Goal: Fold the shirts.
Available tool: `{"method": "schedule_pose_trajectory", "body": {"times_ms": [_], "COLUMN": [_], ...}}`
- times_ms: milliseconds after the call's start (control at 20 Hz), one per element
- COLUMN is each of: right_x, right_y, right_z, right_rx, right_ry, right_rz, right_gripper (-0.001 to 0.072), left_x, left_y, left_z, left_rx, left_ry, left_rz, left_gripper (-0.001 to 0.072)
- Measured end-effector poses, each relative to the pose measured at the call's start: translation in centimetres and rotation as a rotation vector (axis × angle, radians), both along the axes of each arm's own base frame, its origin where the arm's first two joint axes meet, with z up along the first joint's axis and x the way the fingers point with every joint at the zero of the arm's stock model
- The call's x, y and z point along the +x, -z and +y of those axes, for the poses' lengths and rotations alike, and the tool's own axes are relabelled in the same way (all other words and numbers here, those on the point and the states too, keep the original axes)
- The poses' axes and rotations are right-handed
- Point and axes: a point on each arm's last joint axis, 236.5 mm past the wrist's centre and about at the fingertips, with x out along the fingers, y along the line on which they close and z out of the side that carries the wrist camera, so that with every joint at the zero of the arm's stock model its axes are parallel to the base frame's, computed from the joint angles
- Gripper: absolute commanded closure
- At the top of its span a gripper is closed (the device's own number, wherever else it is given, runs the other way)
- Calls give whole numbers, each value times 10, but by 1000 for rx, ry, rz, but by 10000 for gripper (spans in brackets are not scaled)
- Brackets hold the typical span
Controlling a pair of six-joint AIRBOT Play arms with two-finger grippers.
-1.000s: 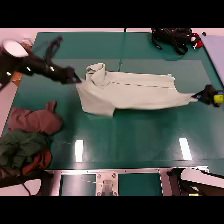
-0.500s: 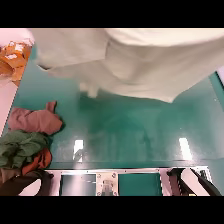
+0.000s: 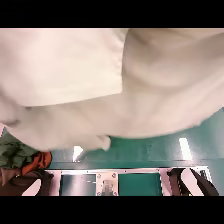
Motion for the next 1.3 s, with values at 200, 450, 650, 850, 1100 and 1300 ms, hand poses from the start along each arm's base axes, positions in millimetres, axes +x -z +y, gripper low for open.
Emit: {"method": "schedule_pose_trajectory", "body": {"times_ms": [200, 450, 650, 850, 1100, 1300], "right_x": [63, 135, 167, 196, 240, 267], "right_y": [102, 277, 392, 453, 453, 430], "right_z": [-10, -27, -45, -61, -72, -74], "right_rx": [123, 293, 394, 436, 461, 440], "right_ry": [-92, -100, -59, -37, -45, -58], "right_rz": [210, 488, 661, 733, 675, 603], "right_gripper": [699, 699, 699, 699, 699, 699], "left_x": [99, 204, 249, 281, 317, 337], "left_y": [119, 309, 428, 481, 471, 445], "left_z": [-4, -8, -10, -6, 4, 10], "left_rx": [14, 25, -7, -67, -109, -131], "left_ry": [-14, -39, -68, -131, -196, -224], "left_rz": [326, 724, 923, 956, 848, 756], "left_gripper": [689, 689, 689, 689, 689, 689]}}
